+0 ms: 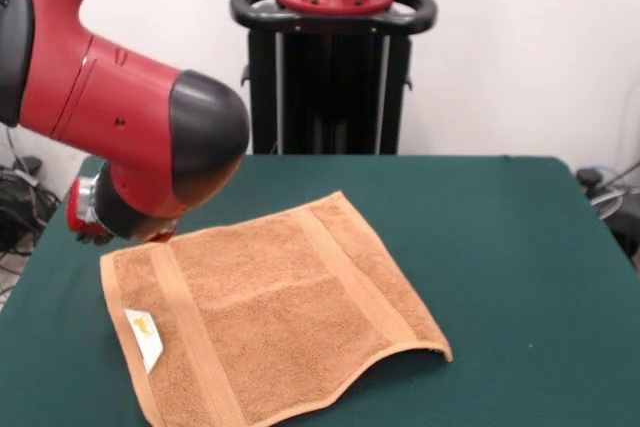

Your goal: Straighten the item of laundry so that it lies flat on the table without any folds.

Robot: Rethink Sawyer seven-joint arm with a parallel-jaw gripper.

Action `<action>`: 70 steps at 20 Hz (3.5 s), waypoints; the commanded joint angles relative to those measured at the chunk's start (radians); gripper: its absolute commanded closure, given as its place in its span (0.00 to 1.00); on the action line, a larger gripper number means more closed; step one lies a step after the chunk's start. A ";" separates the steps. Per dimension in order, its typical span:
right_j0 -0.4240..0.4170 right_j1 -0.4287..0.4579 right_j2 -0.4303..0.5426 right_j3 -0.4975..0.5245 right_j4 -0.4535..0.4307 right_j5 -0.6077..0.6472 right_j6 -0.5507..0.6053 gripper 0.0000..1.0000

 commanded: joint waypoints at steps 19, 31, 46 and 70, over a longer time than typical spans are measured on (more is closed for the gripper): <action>-0.149 0.044 0.276 0.159 0.149 -0.134 -0.080 1.00; -0.103 0.108 0.210 0.095 0.070 -0.110 -0.053 1.00; -0.049 0.135 0.149 0.029 -0.036 -0.036 -0.032 1.00; -0.035 0.164 0.104 -0.024 -0.075 -0.008 -0.071 1.00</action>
